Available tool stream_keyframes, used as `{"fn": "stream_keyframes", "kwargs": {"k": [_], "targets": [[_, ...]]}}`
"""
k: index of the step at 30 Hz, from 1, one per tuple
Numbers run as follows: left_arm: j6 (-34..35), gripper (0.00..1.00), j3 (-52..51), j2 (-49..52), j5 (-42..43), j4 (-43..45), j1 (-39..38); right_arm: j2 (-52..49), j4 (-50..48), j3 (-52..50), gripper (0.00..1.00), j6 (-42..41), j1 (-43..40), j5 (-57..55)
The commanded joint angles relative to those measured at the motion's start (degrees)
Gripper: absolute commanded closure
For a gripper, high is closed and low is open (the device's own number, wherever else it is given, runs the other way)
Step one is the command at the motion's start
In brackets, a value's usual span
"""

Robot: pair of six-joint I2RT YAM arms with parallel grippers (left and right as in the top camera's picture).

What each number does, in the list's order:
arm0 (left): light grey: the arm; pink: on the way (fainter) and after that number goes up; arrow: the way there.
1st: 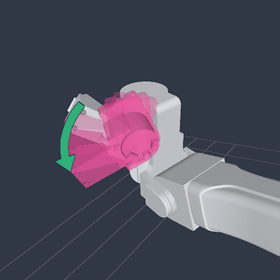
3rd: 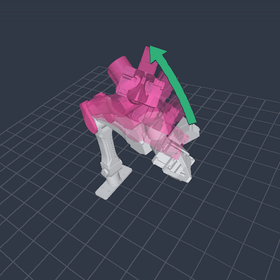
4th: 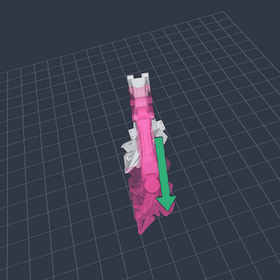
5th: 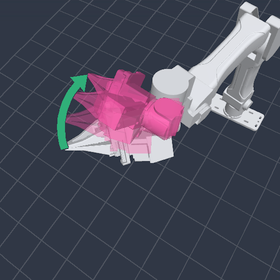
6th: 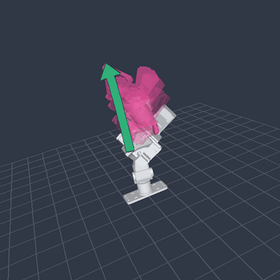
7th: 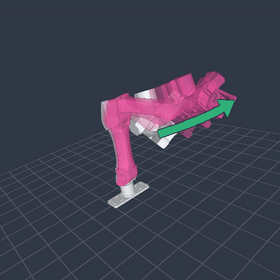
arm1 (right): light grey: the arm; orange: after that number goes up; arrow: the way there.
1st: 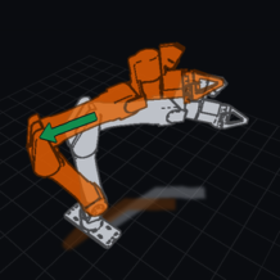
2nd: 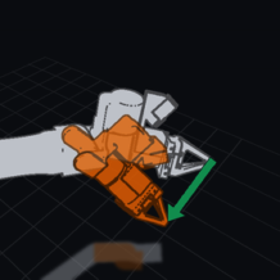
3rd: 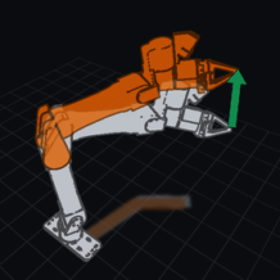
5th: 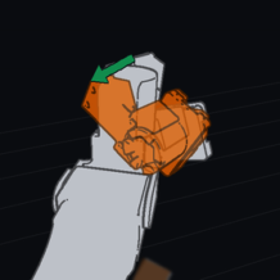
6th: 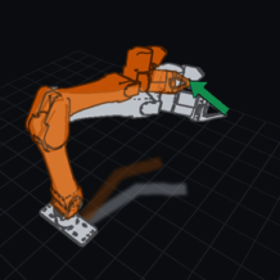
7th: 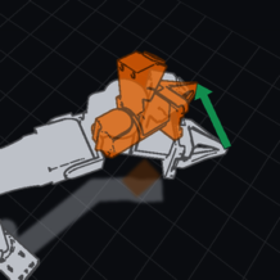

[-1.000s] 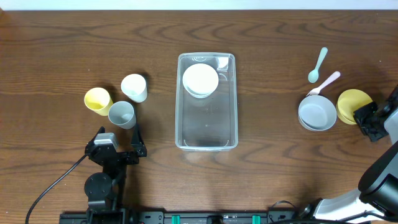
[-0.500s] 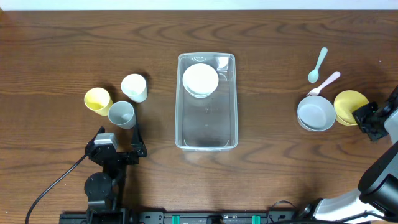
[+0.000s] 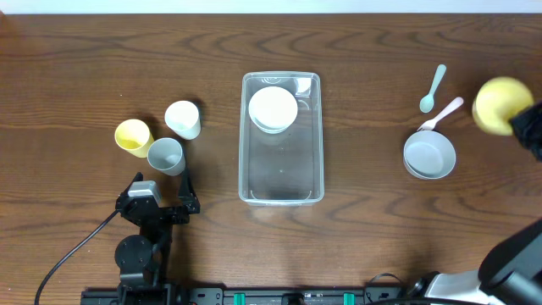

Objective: Pack container
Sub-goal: 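Grasp the yellow bowl, carry it and stack it on the white bowl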

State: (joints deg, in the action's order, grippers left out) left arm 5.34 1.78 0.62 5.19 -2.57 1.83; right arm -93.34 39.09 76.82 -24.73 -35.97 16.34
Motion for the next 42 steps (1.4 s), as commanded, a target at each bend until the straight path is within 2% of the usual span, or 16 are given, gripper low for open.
{"fn": "stream_keyframes", "kwargs": {"k": [1, 4, 8, 15, 20, 23, 30, 42], "targets": [[0.07, 0.02, -1.51, -0.33, 0.61, -0.98, 0.24, 2.21, -2.67, 1.07, 0.99, 2.71, 4.13, 23.19], [0.04, 0.02, -1.51, -0.33, 0.61, -0.98, 0.24, 2.27, -5.25, 1.07, 0.99, 2.45, 11.23, 27.89], [0.07, 0.02, -1.51, -0.33, 0.61, -0.98, 0.24, 2.25, -9.29, 1.07, 0.99, 2.4, 25.46, 23.1], [0.04, 0.02, -1.51, -0.33, 0.61, -0.98, 0.24, 1.84, -17.44, 1.07, 0.99, 0.04, 48.74, 2.36], [0.04, 0.02, -1.51, -0.33, 0.61, -0.96, 0.24, -1.46, -19.19, 1.07, 0.99, -1.49, 58.99, -13.79], [0.04, 0.02, -1.51, -0.33, 0.61, -0.96, 0.24, -5.07, -19.21, 1.07, 0.99, -2.73, 61.64, -18.58], [0.07, 0.02, -1.51, -0.33, 0.63, -0.98, 0.24, -15.04, -21.2, 1.07, 0.99, -3.96, 62.29, -18.12], [0.07, 0.02, -1.51, -0.33, 0.61, -0.98, 0.24, -20.06, -23.52, 1.07, 0.99, -3.91, 62.42, -15.69]]}}
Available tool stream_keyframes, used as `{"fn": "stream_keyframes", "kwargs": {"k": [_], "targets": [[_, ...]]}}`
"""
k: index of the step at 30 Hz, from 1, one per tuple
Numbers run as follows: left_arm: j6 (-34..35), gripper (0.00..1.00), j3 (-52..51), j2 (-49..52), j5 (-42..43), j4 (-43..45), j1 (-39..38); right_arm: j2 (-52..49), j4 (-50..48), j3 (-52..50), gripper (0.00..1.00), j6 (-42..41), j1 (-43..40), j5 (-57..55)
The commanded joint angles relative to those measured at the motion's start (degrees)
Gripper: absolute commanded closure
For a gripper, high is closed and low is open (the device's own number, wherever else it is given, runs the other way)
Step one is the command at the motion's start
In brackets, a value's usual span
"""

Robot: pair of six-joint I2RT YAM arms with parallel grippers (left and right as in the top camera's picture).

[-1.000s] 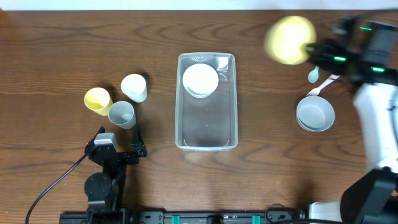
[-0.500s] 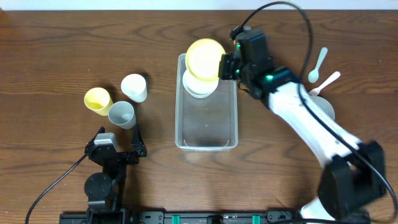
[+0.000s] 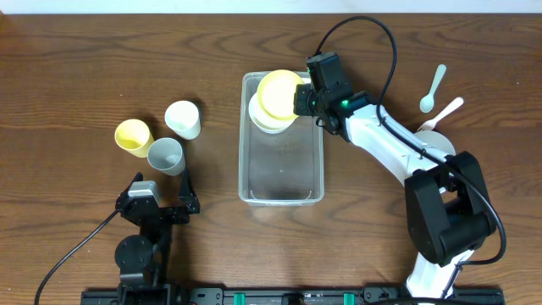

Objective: Pack container
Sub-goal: 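Grasp the yellow bowl, carry it and stack it on the white bowl, then release the yellow bowl and reach the right gripper to the grey bowl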

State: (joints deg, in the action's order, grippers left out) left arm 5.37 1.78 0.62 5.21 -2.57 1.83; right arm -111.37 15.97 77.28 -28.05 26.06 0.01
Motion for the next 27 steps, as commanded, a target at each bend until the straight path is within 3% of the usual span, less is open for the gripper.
{"fn": "stream_keyframes", "kwargs": {"k": [1, 11, 12, 13, 14, 16, 20, 23, 27], "targets": [[0.04, 0.02, -1.51, -0.33, 0.59, -0.98, 0.24, -2.32, -0.57, 0.61, 0.99, -0.59, 0.55, 1.38], [0.02, 0.02, -1.51, -0.33, 0.59, -0.96, 0.24, -3.02, -2.08, 0.63, 0.98, 0.02, 3.28, 1.92], [0.04, 0.02, -1.51, -0.33, 0.59, -0.96, 0.24, -3.02, -2.05, 0.63, 0.94, 0.04, 3.26, 1.92], [0.04, 0.02, -1.51, -0.33, 0.59, -0.96, 0.24, -3.02, -2.03, 0.63, 0.82, 0.04, 3.26, 1.92], [0.04, 0.02, -1.51, -0.33, 0.59, -0.98, 0.26, -3.02, -2.05, 0.63, 0.63, 0.04, 3.26, 1.92], [0.04, 0.02, -1.51, -0.33, 0.59, -0.96, 0.24, -2.97, -2.01, 0.83, 0.44, 0.63, 3.15, 2.03], [0.02, 0.02, -1.51, -0.33, 0.59, -0.98, 0.26, -2.95, 0.92, 3.89, 0.34, 3.23, 3.21, 3.39], [0.02, 0.02, -1.51, -0.33, 0.59, -0.96, 0.24, -2.6, 6.84, 9.29, 0.32, 5.05, 3.26, 4.39], [0.02, 0.02, -1.51, -0.33, 0.59, -0.96, 0.24, -1.62, 17.18, 19.87, 0.2, 7.85, 3.17, 8.41]]}}
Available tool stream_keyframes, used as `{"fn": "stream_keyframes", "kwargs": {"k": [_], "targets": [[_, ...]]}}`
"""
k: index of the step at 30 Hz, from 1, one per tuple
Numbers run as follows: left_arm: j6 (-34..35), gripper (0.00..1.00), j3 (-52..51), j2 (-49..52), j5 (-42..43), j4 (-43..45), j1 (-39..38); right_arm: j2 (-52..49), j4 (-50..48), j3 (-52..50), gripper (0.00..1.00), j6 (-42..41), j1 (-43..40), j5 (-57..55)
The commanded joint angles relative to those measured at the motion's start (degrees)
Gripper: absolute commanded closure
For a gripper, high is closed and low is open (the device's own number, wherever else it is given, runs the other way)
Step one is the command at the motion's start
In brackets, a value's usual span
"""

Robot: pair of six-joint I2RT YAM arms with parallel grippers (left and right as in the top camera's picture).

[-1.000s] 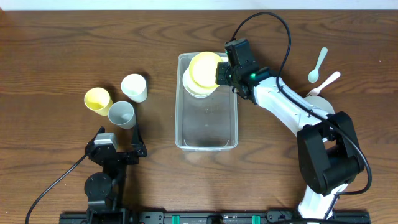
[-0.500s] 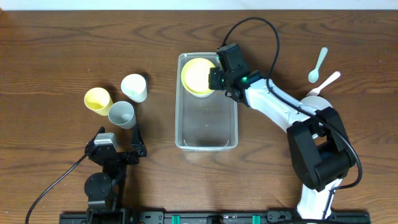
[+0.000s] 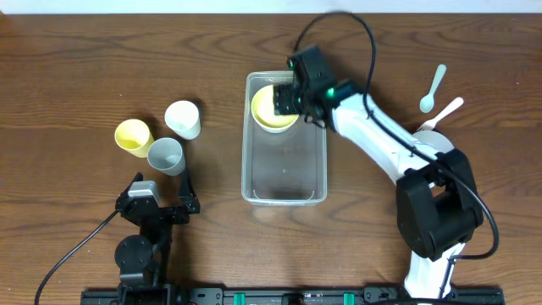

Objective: Pack container
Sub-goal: 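Release the yellow bowl and reach the right gripper to the grey bowl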

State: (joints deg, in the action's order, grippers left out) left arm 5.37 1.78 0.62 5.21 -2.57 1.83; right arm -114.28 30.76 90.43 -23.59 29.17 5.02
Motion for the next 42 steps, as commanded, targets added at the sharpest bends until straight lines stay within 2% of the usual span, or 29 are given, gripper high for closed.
{"fn": "stream_keyframes", "kwargs": {"k": [1, 4, 8, 10, 14, 19, 22, 28, 37, 39, 40, 42], "targets": [[0.04, 0.02, -1.51, -0.33, 0.59, -0.98, 0.24, 1.68, 5.51, 9.55, 0.16, 3.5, -0.11, 3.61], [0.04, 0.02, -1.51, -0.33, 0.59, -0.98, 0.24, 3.34, 15.69, 17.27, 0.14, 1.46, -1.68, 1.9], [0.02, 0.02, -1.51, -0.33, 0.59, -0.98, 0.24, 5.14, 30.21, 22.14, 0.17, -8.07, -6.93, -7.02], [0.02, 0.02, -1.51, -0.33, 0.61, -0.98, 0.26, 5.44, 37.13, 22.16, 0.18, -11.96, -11.26, -9.44], [0.04, 0.02, -1.51, -0.33, 0.59, -0.98, 0.24, 5.42, 46.86, 20.09, 0.18, -13.25, -21.79, -9.75], [0.04, 0.02, -1.51, -0.33, 0.59, -0.98, 0.24, 5.68, 52.24, 15.21, 0.2, -13.22, -33.88, -9.68], [0.02, 0.02, -1.51, -0.33, 0.61, -0.98, 0.24, 6.25, 51.71, 10.4, 0.21, -13.25, -38.1, -9.46], [0.04, 0.02, -1.51, -0.33, 0.59, -0.98, 0.24, 9.25, 41.92, -5.79, 0.22, -13.22, -44.5, -6.19], [0.02, 0.02, -1.51, -0.33, 0.59, -0.98, 0.24, 10.36, 25.42, -23.28, 0.26, -12.98, -45.48, -4.98], [0.04, 0.02, -1.51, -0.33, 0.59, -0.96, 0.24, 10.36, 20.85, -26.73, 0.31, -12.94, -45.48, -4.74], [0.04, 0.02, -1.51, -0.33, 0.59, -0.98, 0.24, 10.36, 18.97, -28.15, 0.37, -12.94, -45.48, -4.48], [0.02, 0.02, -1.51, -0.33, 0.59, -0.96, 0.24, 10.36, 15.56, -30.51, 0.58, -12.83, -45.48, -3.56]]}}
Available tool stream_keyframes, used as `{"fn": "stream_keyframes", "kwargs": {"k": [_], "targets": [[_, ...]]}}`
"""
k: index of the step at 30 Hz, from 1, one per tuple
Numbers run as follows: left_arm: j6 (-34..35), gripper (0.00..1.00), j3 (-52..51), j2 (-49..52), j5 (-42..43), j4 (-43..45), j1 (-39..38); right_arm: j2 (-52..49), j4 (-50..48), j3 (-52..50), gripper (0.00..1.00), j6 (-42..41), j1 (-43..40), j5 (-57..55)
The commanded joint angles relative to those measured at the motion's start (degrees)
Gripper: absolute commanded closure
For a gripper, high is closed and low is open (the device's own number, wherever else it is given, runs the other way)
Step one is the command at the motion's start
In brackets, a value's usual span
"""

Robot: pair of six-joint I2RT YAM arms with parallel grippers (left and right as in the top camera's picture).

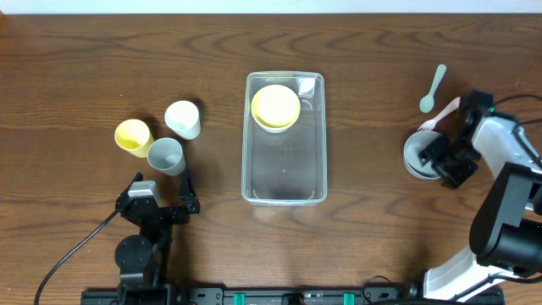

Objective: Pack container
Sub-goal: 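Release the yellow bowl and reach the right gripper to the grey bowl, then lift the grey bowl and stack it onto the yellow bowl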

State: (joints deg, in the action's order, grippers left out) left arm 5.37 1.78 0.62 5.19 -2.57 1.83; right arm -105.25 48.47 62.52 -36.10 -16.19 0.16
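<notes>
A clear plastic container [284, 165] stands at the table's middle. At its far end a yellow bowl [275, 107] is nested in a white bowl whose rim barely shows. To the right, my right gripper [442, 159] is down over the right side of a stack of pale grey bowls [417, 156], fingers apart and nothing lifted. My left gripper [163, 196] rests open near the front left, holding nothing.
A yellow cup [133, 137], a white cup [183, 119] and a grey cup [166, 156] stand together at the left. A pale green spoon [433, 89] and a pinkish spoon [446, 113] lie beyond the grey bowls.
My right gripper has let go of the yellow bowl, which stays in the container, and has moved to the grey bowls at the right. The left arm has not moved.
My right gripper held the yellow bowl at the far right edge. Then it carried the bowl over the white bowl in the container, then set it into that bowl. Now the yellow bowl sits there free and the gripper is at the grey bowls.
</notes>
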Motion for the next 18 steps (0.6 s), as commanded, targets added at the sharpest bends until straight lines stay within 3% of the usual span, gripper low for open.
{"fn": "stream_keyframes", "kwargs": {"k": [1, 3, 6, 12, 18], "targets": [[0.02, 0.02, -1.51, -0.33, 0.61, -0.98, 0.24, 1.33, -3.1, -3.19, 0.69, -0.24, -0.13, 1.49], [0.04, 0.02, -1.51, -0.33, 0.61, -0.98, 0.24, 1.33, -4.28, -3.63, 0.85, 0.22, -0.13, 1.57], [0.02, 0.02, -1.51, -0.33, 0.61, -0.98, 0.24, 1.44, -5.57, -3.58, 0.97, 1.49, -0.13, 1.66], [0.04, 0.02, -1.51, -0.33, 0.61, -0.96, 0.24, 2.21, -5.92, -0.7, 0.99, 5.62, -0.13, 6.47], [0.04, 0.02, -1.51, -0.33, 0.61, -0.98, 0.24, 7.98, -5.88, 5.14, 0.99, 15.87, 0.63, 25.22]]}}
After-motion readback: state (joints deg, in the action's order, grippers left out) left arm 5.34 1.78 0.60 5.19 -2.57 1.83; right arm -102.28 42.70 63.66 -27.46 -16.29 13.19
